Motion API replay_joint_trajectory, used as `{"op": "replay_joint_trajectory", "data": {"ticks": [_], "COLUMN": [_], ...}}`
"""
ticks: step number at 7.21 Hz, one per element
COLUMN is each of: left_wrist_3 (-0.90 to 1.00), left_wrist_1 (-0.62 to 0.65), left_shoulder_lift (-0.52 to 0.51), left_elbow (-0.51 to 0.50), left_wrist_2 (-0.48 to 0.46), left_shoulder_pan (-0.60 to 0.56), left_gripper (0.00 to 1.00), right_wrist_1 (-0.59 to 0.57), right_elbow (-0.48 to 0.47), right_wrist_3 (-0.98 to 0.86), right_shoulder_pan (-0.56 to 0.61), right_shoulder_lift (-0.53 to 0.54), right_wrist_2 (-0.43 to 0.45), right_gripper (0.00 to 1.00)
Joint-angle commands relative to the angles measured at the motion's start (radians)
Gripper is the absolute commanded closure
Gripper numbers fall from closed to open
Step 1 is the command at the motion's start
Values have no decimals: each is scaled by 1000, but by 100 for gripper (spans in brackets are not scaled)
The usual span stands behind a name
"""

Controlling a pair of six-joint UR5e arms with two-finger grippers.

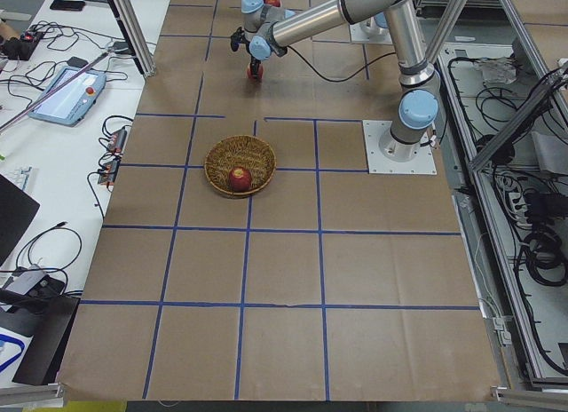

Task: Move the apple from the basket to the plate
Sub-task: 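Carry the apple with the left gripper to the table center and release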

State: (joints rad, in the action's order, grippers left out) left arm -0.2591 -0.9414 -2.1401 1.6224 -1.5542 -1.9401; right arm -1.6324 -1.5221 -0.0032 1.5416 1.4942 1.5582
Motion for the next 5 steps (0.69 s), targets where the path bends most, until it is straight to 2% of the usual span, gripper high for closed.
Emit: {"op": "replay_joint_trajectory", "data": {"ticks": [1, 3, 5], "left_wrist_3": [6, 43, 228], "left_wrist_1": [-72, -340, -494], "left_shoulder_lift": [98, 281, 482], "left_elbow": [-9, -61, -30], "left_wrist_2": [-1, -6, -12], "left_shoulder_pan": [13, 70, 181], "left_gripper": [1, 1, 1], "right_wrist_1": [-1, -1, -3], "right_elbow": [0, 0, 10], "right_wrist_3": [-1, -1, 12], "right_shoulder_pan": [0, 2, 6], "right_shoulder_lift": [0, 0, 0], "right_wrist_2": [-1, -3, -3], "right_gripper": [0, 0, 0]}}
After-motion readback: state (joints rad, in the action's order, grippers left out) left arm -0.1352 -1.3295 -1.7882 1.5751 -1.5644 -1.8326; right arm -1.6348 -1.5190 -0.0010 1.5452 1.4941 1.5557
